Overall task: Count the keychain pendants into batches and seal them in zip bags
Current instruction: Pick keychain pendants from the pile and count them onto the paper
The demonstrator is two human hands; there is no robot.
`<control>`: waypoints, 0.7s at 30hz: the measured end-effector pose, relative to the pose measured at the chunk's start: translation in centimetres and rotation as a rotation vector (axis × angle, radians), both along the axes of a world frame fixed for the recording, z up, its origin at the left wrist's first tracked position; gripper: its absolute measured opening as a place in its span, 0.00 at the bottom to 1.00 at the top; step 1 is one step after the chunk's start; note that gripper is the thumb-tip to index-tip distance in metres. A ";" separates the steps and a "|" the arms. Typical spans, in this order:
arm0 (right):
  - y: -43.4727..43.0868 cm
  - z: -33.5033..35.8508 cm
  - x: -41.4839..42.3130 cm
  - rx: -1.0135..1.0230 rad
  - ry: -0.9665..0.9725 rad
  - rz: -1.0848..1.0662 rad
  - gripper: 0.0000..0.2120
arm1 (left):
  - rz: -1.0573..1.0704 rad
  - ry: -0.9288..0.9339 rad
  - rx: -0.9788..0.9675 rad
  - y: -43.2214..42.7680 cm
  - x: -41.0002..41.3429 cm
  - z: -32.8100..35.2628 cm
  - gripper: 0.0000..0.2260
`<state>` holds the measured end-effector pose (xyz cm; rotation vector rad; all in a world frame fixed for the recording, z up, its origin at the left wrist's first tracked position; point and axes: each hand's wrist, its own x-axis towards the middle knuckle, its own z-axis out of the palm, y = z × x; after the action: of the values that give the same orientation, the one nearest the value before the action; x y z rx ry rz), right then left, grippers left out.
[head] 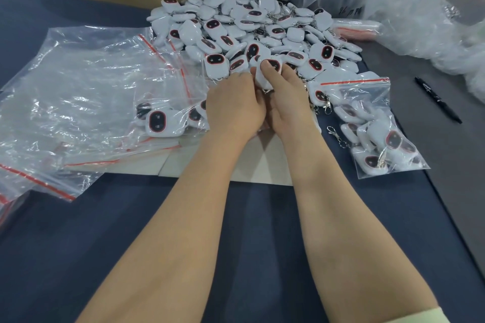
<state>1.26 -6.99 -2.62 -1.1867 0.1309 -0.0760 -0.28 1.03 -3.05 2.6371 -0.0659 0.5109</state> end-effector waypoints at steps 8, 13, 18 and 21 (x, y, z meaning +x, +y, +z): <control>0.1 -0.3 0.0 -0.034 -0.046 0.007 0.04 | 0.003 0.013 0.010 0.1 0.2 0.1 0.10; 0.1 -0.1 0.2 0.079 0.047 -0.046 0.12 | -0.014 0.001 -0.015 0.0 -0.1 0.1 0.08; -0.2 0.0 0.1 0.112 0.035 -0.027 0.10 | -0.022 0.000 -0.018 -0.1 -0.3 0.3 0.05; -0.3 0.1 0.2 0.158 0.038 -0.036 0.09 | -0.017 0.003 0.004 -0.2 -0.4 0.3 0.06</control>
<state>1.49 -7.28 -2.52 -1.0283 0.1881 -0.0732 -0.67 0.86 -2.71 2.6385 -0.0890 0.5016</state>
